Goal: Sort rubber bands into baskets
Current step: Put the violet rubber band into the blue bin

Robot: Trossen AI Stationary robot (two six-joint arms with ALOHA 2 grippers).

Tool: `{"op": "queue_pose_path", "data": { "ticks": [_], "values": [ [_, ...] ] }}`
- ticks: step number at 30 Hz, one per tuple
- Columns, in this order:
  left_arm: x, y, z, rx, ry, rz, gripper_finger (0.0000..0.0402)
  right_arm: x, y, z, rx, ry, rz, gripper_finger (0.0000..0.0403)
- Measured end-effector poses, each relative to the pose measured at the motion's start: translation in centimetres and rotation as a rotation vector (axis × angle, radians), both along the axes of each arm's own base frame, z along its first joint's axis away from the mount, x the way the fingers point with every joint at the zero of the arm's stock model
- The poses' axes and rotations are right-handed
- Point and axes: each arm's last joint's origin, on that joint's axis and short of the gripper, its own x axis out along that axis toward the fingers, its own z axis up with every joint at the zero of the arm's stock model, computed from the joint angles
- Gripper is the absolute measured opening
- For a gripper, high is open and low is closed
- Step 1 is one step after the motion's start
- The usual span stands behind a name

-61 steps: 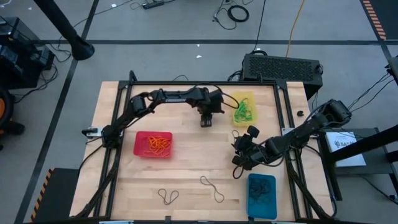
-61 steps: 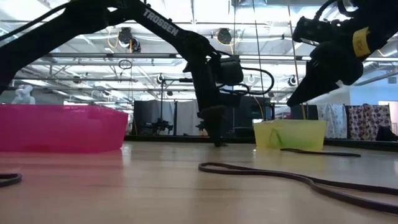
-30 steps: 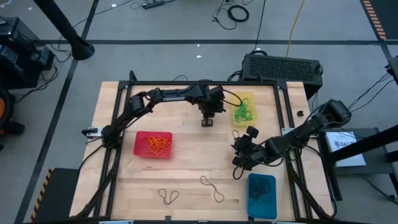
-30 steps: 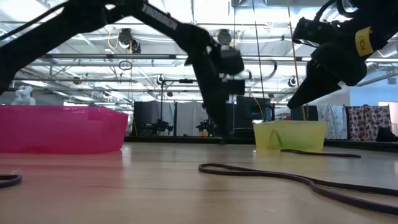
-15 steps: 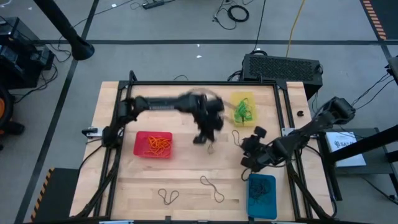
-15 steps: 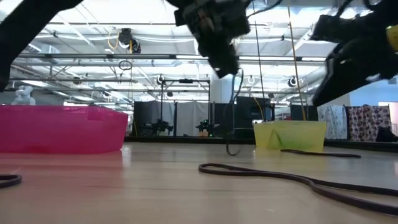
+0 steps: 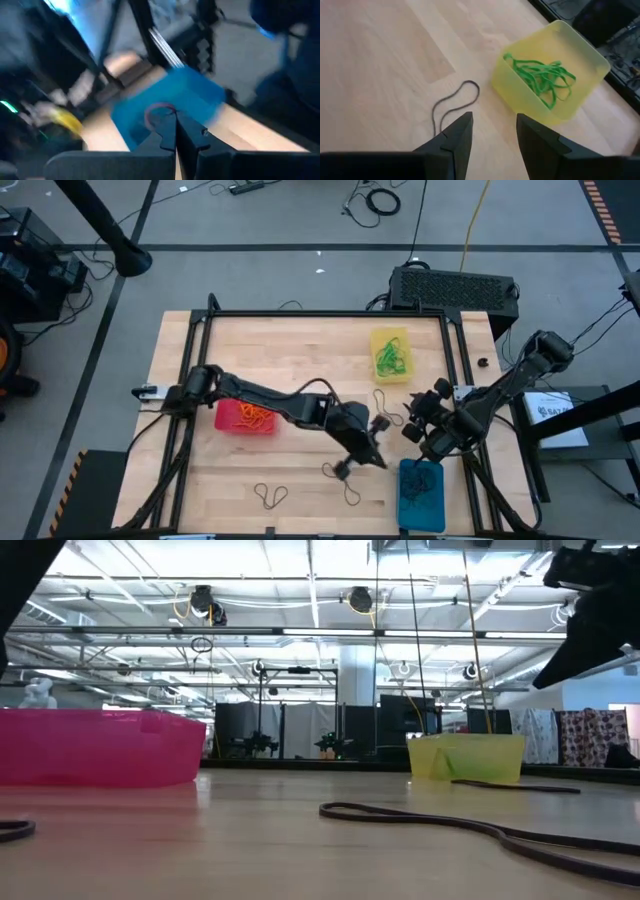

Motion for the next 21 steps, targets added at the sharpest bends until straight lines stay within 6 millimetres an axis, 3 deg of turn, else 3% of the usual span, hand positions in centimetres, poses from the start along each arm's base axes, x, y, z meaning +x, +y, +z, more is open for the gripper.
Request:
{"op": "queue_pose_path", "data": {
  "ticks": [6, 16, 21],
  "values": [
    [1.0, -2.0, 0.2, -0.06, -0.18, -0.016, 0.0, -0.3, 0.3, 0.0, -0.002, 0.001, 0.013, 0.0146],
    [4.3, -3.9, -3.9, -0.288, -0.225, 0.041, 0.0, -1.3, 1.6, -0.1, 0.03, -0.023, 0.069, 0.0146],
    [6.6, -6.1, -5.6, -0.318, -0.228, 0.023, 0.0, -2.0, 2.5, -0.1, 0.047, -0.036, 0.12, 0.0146]
  ]
}}
